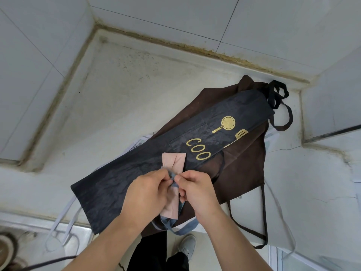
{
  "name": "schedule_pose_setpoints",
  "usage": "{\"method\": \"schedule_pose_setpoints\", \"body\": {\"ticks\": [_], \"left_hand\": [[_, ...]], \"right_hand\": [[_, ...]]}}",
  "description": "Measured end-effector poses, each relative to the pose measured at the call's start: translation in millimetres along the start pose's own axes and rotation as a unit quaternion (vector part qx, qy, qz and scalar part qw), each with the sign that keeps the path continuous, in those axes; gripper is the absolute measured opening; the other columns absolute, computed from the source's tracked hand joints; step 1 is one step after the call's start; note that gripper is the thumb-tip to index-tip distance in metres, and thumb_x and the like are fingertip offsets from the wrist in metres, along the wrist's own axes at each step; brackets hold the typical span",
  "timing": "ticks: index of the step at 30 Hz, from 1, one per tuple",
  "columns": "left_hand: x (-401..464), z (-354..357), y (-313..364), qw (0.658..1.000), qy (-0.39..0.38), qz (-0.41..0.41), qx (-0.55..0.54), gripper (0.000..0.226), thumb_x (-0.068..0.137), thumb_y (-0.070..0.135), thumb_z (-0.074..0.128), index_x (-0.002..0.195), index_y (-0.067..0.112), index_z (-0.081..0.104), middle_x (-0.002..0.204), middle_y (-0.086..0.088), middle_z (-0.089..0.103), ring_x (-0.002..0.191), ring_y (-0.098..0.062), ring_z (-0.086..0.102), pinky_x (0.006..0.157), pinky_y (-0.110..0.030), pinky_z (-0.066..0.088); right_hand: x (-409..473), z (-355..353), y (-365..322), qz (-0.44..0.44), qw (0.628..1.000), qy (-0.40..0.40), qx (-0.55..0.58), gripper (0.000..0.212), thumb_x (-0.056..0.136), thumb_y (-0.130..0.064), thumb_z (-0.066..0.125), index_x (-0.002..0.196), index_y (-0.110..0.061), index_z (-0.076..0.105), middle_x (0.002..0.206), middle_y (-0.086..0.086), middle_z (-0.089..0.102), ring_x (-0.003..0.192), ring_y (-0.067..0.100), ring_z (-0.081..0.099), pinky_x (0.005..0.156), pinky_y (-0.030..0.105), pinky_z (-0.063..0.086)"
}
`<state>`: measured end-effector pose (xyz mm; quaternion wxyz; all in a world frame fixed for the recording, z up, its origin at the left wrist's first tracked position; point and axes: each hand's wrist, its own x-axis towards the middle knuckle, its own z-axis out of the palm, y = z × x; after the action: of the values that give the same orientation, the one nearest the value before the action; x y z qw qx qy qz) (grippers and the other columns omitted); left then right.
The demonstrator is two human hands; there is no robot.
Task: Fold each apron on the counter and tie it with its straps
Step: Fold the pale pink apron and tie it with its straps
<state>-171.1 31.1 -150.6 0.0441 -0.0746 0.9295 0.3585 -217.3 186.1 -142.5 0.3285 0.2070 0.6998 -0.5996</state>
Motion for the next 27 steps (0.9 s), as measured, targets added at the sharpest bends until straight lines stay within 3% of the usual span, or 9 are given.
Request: {"method": "schedule_pose_setpoints", "body": {"ticks": [6,10,14,18,20,23,25,27], "left_hand": [[3.7,-4.1,-8.3,0.981,-0.035,-0.176,-0.074,0.024,0.098,0.016,0.067,0.077,0.025,0.058,0.066,0.005,0.067,0.062,-0.013,0.066,0.067,-0.043,0.059],[4.3,-4.9,-7.0,0.978,-0.041,-0.195,-0.067,0.027,0.099,0.015,0.067,0.075,0.025,0.058,0.063,0.003,0.067,0.060,-0.011,0.066,0.066,-0.041,0.059],[5.4,-2.9,-4.3,0.973,-0.031,-0.214,-0.075,0.029,0.099,0.012,0.066,0.074,0.023,0.059,0.062,0.002,0.067,0.057,-0.011,0.067,0.061,-0.037,0.060],[3.8,-3.7,-5.3,0.954,-0.045,-0.256,-0.151,0.025,0.100,0.008,0.065,0.078,0.020,0.065,0.070,0.003,0.073,0.063,-0.012,0.073,0.065,-0.040,0.065],[1.4,-5.1,-6.5,0.939,-0.081,-0.270,-0.196,0.023,0.103,0.009,0.060,0.086,0.021,0.070,0.079,0.006,0.077,0.067,-0.014,0.075,0.070,-0.042,0.066],[-2.0,-7.5,-2.9,0.917,-0.142,-0.286,-0.237,0.017,0.097,0.022,0.062,0.101,0.033,0.074,0.093,0.013,0.079,0.083,-0.011,0.076,0.084,-0.044,0.064],[-2.2,-7.5,2.3,0.919,-0.181,-0.270,-0.225,0.019,0.086,0.044,0.068,0.102,0.037,0.075,0.095,0.017,0.078,0.089,-0.004,0.074,0.087,-0.040,0.061],[-0.8,-7.9,10.5,0.924,-0.180,-0.265,-0.208,0.029,0.082,0.057,0.074,0.098,0.033,0.073,0.090,0.012,0.078,0.085,-0.003,0.073,0.084,-0.035,0.060]], "right_hand": [[-1.7,-10.6,11.2,0.010,0.993,0.080,-0.091,0.013,0.100,-0.015,0.067,0.090,-0.009,0.074,0.061,0.008,0.070,0.046,0.011,0.060,0.049,0.025,0.050],[-3.7,-14.3,11.5,-0.017,0.975,0.110,-0.193,0.014,0.100,-0.016,0.066,0.087,-0.014,0.071,0.068,0.004,0.073,0.049,0.005,0.067,0.049,0.010,0.044],[-2.9,-16.5,11.1,-0.017,0.969,0.124,-0.213,0.017,0.100,-0.012,0.064,0.084,-0.012,0.070,0.073,0.007,0.074,0.052,0.000,0.067,0.049,0.007,0.043],[-4.0,-15.6,10.0,-0.030,0.972,0.128,-0.194,0.017,0.101,-0.014,0.064,0.085,-0.014,0.069,0.071,0.004,0.074,0.053,0.006,0.069,0.051,0.016,0.051],[-5.4,-14.3,11.5,-0.030,0.979,0.108,-0.170,0.020,0.102,-0.015,0.059,0.084,-0.016,0.069,0.070,0.003,0.074,0.058,0.011,0.071,0.060,0.032,0.061],[-10.5,-8.3,17.3,-0.030,0.980,0.078,-0.179,0.022,0.098,-0.029,0.056,0.083,-0.020,0.069,0.078,0.001,0.073,0.072,0.020,0.071,0.069,0.048,0.063],[-13.4,-6.6,18.2,-0.033,0.984,0.063,-0.164,0.020,0.097,-0.029,0.059,0.083,-0.026,0.072,0.080,0.000,0.074,0.076,0.022,0.071,0.070,0.045,0.061],[-17.3,-8.6,10.6,-0.043,0.996,0.024,-0.077,0.027,0.101,-0.020,0.059,0.082,-0.024,0.078,0.079,0.003,0.075,0.076,0.025,0.070,0.064,0.039,0.055]]}}
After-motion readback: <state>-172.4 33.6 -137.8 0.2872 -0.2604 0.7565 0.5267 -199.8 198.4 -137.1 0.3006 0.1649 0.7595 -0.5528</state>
